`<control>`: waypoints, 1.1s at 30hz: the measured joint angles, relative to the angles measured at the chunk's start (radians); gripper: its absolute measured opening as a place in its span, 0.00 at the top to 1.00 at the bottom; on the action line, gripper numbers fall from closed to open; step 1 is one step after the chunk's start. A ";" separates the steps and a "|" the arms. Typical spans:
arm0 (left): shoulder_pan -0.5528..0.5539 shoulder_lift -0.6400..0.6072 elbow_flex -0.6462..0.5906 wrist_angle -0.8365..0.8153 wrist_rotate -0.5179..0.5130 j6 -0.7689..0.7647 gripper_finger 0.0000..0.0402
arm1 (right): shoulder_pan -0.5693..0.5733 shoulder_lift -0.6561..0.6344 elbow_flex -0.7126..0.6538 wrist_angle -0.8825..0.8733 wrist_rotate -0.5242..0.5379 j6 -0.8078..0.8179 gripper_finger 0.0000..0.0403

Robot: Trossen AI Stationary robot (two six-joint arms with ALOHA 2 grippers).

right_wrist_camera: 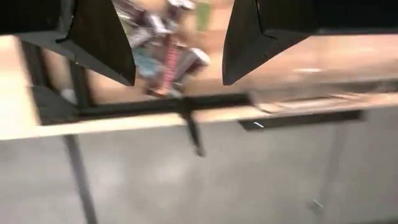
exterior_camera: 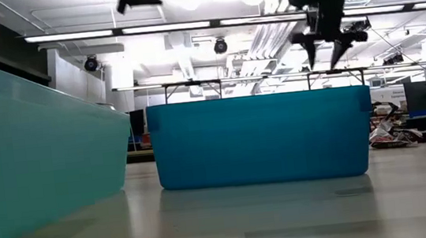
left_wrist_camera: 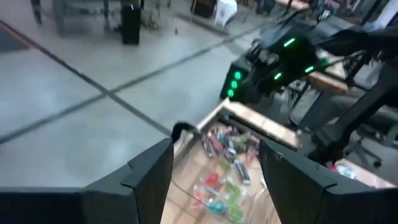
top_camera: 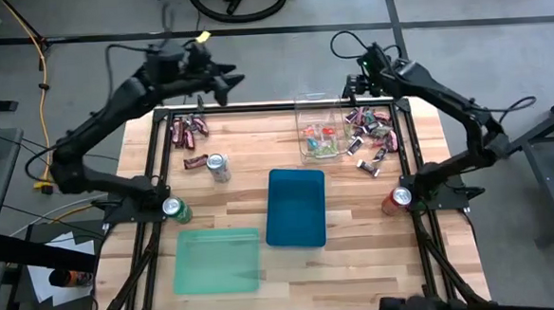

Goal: Sort candy
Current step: Put the blue gummy into the transparent bin

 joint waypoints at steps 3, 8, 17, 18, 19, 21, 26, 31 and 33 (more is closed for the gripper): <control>0.000 -0.054 0.000 -0.025 -0.016 -0.003 0.44 | -0.060 0.074 0.006 -0.064 -0.058 -0.027 0.41; 0.000 -0.114 0.000 -0.096 -0.017 -0.017 0.44 | -0.125 0.209 -0.034 -0.077 -0.195 -0.075 0.41; -0.024 -0.165 -0.001 -0.187 -0.043 -0.018 0.44 | -0.144 0.352 -0.040 -0.039 -0.153 -0.106 0.41; -0.027 -0.165 -0.001 -0.191 -0.043 -0.018 0.44 | -0.144 0.365 -0.040 -0.036 -0.153 -0.106 0.42; -0.031 -0.165 -0.001 -0.195 -0.043 -0.022 0.44 | -0.146 0.375 -0.040 -0.038 -0.152 -0.106 0.42; -0.036 -0.163 -0.001 -0.208 -0.043 -0.036 0.44 | -0.152 0.395 -0.040 -0.037 -0.153 -0.102 0.44; -0.055 -0.163 -0.001 -0.214 -0.044 -0.062 0.44 | -0.167 0.430 -0.041 -0.020 -0.150 -0.103 0.53; -0.070 -0.164 -0.001 -0.213 -0.066 -0.087 0.44 | -0.183 0.438 -0.040 0.018 -0.145 -0.124 0.65; -0.077 -0.164 -0.001 -0.213 -0.088 -0.088 0.44 | -0.189 0.438 -0.040 0.028 -0.145 -0.141 0.70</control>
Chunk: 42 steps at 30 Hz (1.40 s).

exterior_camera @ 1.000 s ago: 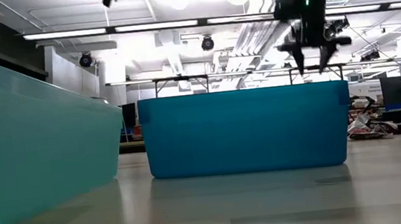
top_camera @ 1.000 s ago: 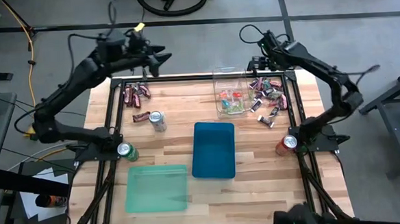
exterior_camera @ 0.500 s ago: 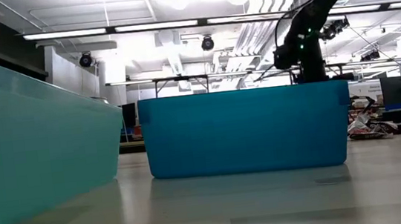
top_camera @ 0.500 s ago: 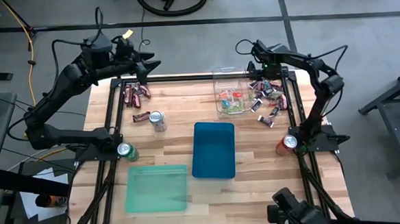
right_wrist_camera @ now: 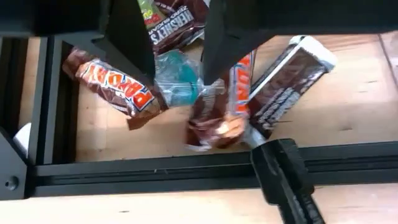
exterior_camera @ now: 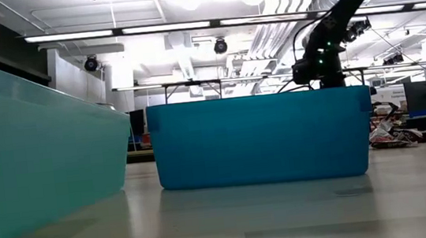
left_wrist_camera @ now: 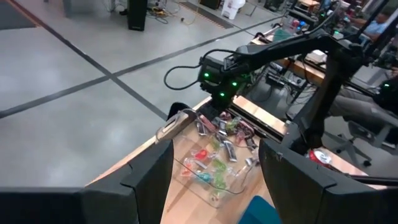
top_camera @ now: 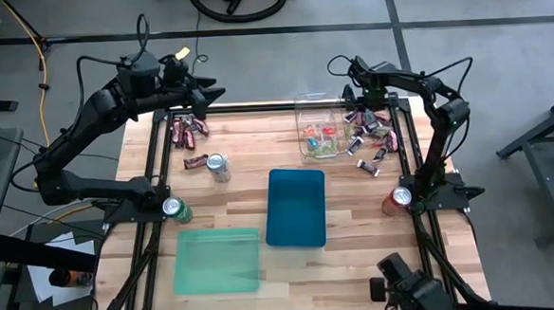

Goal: Sort candy
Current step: Put the blue gummy into the transparent bin

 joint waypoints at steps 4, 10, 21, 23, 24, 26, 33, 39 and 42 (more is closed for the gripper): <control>-0.014 0.000 0.000 0.000 -0.008 -0.018 0.44 | -0.014 0.000 0.000 0.004 0.000 -0.025 0.79; -0.028 0.000 0.000 0.000 -0.010 -0.026 0.44 | -0.022 0.000 -0.008 0.024 -0.010 -0.076 0.95; -0.036 -0.038 0.000 0.008 -0.052 -0.025 0.44 | 0.016 -0.107 -0.030 0.049 -0.010 -0.164 1.00; -0.036 -0.053 0.000 0.008 -0.080 -0.017 0.44 | 0.026 -0.165 -0.030 0.053 -0.014 -0.167 1.00; -0.036 -0.061 0.000 0.009 -0.092 -0.015 0.44 | 0.030 -0.196 -0.030 0.050 -0.019 -0.168 1.00; -0.036 -0.075 0.000 0.009 -0.112 -0.016 0.44 | 0.046 -0.262 -0.029 0.051 -0.041 -0.173 1.00; -0.036 -0.096 0.000 0.008 -0.118 -0.015 0.44 | 0.189 -0.454 -0.029 0.079 -0.129 -0.127 1.00; -0.036 -0.091 0.000 0.033 -0.118 -0.016 0.44 | 0.379 -0.471 -0.029 0.130 -0.153 -0.039 1.00; -0.036 -0.090 0.000 0.048 -0.118 -0.016 0.44 | 0.459 -0.423 -0.029 0.147 -0.137 -0.016 1.00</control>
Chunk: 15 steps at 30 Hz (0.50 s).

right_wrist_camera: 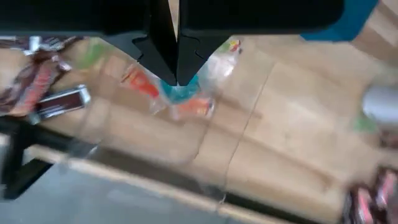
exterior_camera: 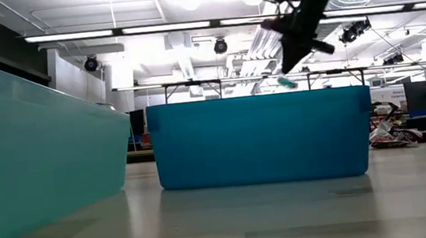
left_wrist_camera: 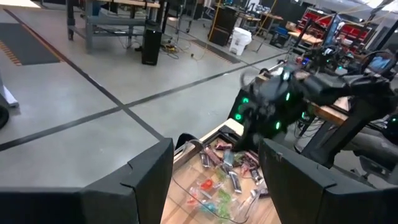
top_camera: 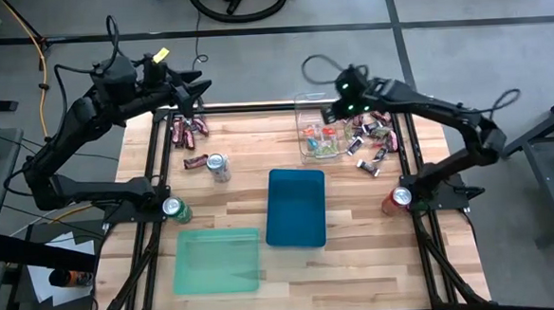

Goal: Sort candy
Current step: Put the blue gummy into the transparent bin

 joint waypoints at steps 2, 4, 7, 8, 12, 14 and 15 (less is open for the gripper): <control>0.000 0.000 0.000 0.008 0.000 0.000 0.44 | 0.037 0.033 0.000 0.008 0.031 -0.005 1.00; 0.000 0.002 0.000 0.006 0.000 0.000 0.44 | 0.060 0.065 0.000 0.020 0.044 -0.011 1.00; 0.000 0.002 0.000 0.004 0.000 0.000 0.44 | 0.078 0.096 0.000 0.023 0.049 -0.007 1.00; 0.000 0.002 0.000 0.004 0.000 0.000 0.44 | 0.081 0.102 0.000 0.020 0.049 -0.007 0.99; 0.000 0.002 0.000 0.003 0.000 0.000 0.44 | 0.085 0.108 0.000 0.014 0.028 -0.012 0.90; 0.000 0.002 0.000 0.003 0.000 0.000 0.44 | 0.085 0.105 0.000 0.012 0.009 -0.019 0.83; 0.000 0.002 0.000 0.003 0.000 0.000 0.44 | 0.085 0.102 0.000 0.013 -0.001 -0.020 0.78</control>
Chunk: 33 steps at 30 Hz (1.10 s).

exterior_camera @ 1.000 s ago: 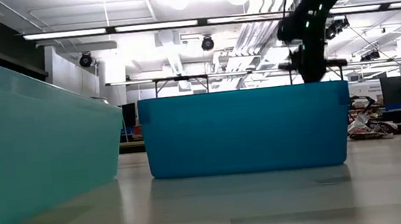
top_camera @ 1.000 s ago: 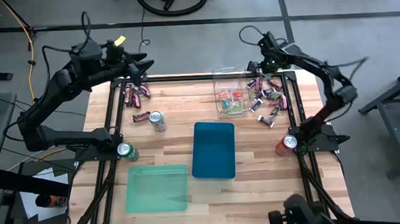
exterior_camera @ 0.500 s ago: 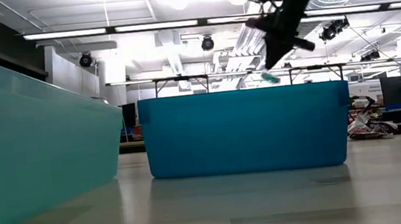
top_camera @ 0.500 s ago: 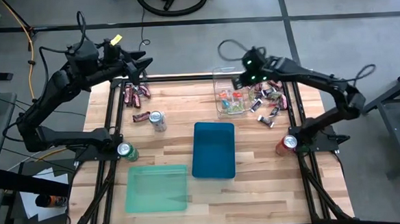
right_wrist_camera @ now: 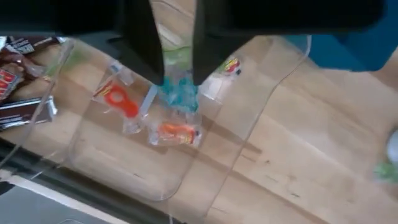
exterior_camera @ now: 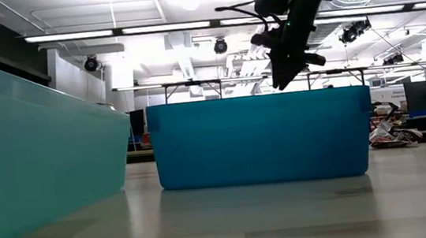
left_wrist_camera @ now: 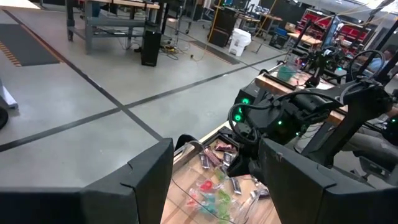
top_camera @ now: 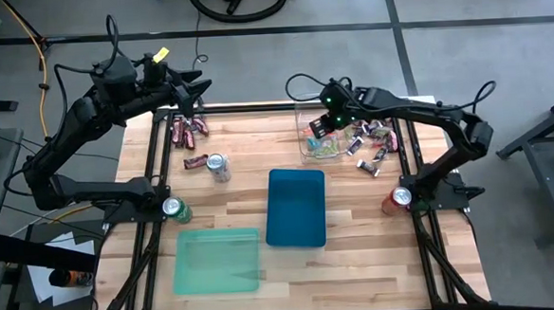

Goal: Sort candy
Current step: Put the blue gummy into the transparent bin, then put the green gummy into the transparent bin

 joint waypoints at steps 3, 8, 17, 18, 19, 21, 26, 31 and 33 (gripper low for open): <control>0.000 0.000 0.000 0.000 0.000 0.000 0.44 | -0.003 -0.015 0.000 -0.007 -0.037 -0.034 0.66; 0.000 0.000 0.000 0.000 0.000 0.000 0.44 | -0.048 -0.077 0.000 -0.131 0.007 -0.010 0.52; 0.000 0.000 0.000 -0.001 0.000 0.019 0.44 | -0.254 -0.113 0.000 -0.421 0.206 0.120 0.49; 0.000 0.000 0.000 -0.001 0.000 0.019 0.44 | -0.279 -0.107 0.000 -0.421 0.216 0.125 0.49; 0.000 0.000 0.000 -0.001 0.000 0.019 0.44 | -0.301 -0.101 0.000 -0.421 0.222 0.130 0.49; 0.000 0.000 0.000 -0.001 0.001 0.019 0.44 | -0.342 -0.086 0.000 -0.423 0.225 0.150 0.49; 0.000 -0.001 0.000 -0.027 0.015 0.053 0.44 | -0.404 -0.008 0.000 -0.486 0.221 0.154 0.50; 0.000 -0.001 0.000 -0.070 0.015 0.086 0.44 | -0.433 0.097 0.000 -0.528 0.217 0.146 0.50; 0.000 -0.001 0.000 -0.077 0.016 0.096 0.44 | -0.441 0.137 0.000 -0.526 0.216 0.146 0.50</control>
